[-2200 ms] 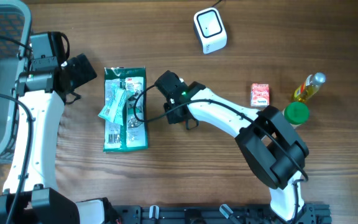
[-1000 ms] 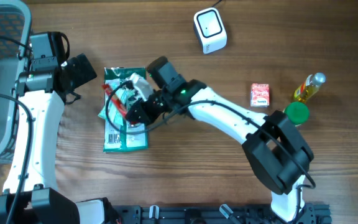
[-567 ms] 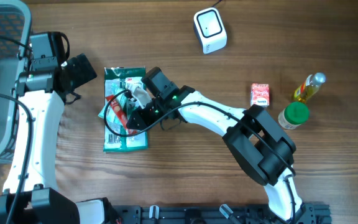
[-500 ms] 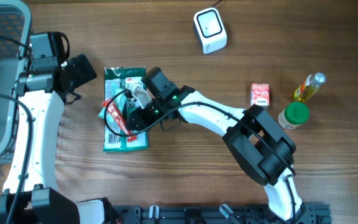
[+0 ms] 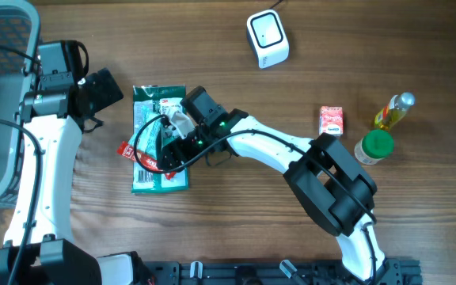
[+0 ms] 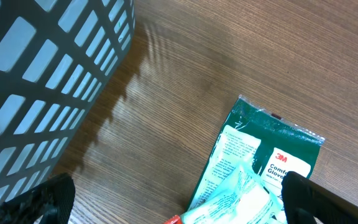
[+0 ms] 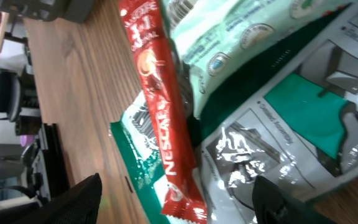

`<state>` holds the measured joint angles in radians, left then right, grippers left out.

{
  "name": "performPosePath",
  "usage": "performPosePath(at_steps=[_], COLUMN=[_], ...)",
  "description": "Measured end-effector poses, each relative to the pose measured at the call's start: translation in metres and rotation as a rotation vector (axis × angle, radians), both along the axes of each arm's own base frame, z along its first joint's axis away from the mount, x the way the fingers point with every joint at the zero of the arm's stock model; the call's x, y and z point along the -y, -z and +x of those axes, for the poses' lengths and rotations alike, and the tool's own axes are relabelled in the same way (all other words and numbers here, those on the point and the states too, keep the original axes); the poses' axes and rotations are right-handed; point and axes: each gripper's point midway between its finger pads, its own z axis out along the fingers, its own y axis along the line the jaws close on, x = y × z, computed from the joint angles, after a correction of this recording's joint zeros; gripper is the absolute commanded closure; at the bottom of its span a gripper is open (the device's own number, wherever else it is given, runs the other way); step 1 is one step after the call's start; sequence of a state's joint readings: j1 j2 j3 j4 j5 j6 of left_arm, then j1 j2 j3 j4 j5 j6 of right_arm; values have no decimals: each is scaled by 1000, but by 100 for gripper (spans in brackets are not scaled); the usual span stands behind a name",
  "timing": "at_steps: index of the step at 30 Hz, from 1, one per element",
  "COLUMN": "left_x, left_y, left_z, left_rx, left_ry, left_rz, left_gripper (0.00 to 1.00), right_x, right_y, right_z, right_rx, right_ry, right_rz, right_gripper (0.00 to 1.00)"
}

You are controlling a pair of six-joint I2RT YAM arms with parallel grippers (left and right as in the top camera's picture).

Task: Scan the item barcode

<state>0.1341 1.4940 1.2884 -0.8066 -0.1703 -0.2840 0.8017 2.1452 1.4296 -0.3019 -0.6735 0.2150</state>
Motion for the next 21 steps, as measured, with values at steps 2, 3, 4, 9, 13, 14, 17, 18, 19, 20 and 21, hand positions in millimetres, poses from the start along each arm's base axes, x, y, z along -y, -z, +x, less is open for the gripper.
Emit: performPosePath(at_steps=[2,3,4,9,13,14,17,18,19,20,21], left_x=[0,0,0,0,0,0,0,0,0,0,0], left_y=[0,0,0,0,0,0,0,0,0,0,0], left_z=[0,0,0,0,0,0,0,0,0,0,0], left_rx=[0,0,0,0,1,0,-1,0,-1,0,0], left_ry=[0,0,0,0,0,0,0,0,0,0,0], left_rz=[0,0,0,0,0,0,0,0,0,0,0], left_gripper=[0,0,0,0,0,0,0,0,0,0,0], right_x=[1,1,2,9,35,39,35,32,30,32,34], right_y=[1,2,2,10,16,11,-26,-38,-44,-44,-41], right_z=[1,1,2,5,10,15,39,45,47,45,41], right_rx=[3,5,6,19,8,21,113,145,170,181,191], right_ry=[5,7,9,34,84,90,113,118,121,121,119], right_rz=[-9,-11,-14,-66,-250,-282,-308,-305,-314,-337,-369], right_gripper=[21,20,20,28,27,27,27,28,30,31,32])
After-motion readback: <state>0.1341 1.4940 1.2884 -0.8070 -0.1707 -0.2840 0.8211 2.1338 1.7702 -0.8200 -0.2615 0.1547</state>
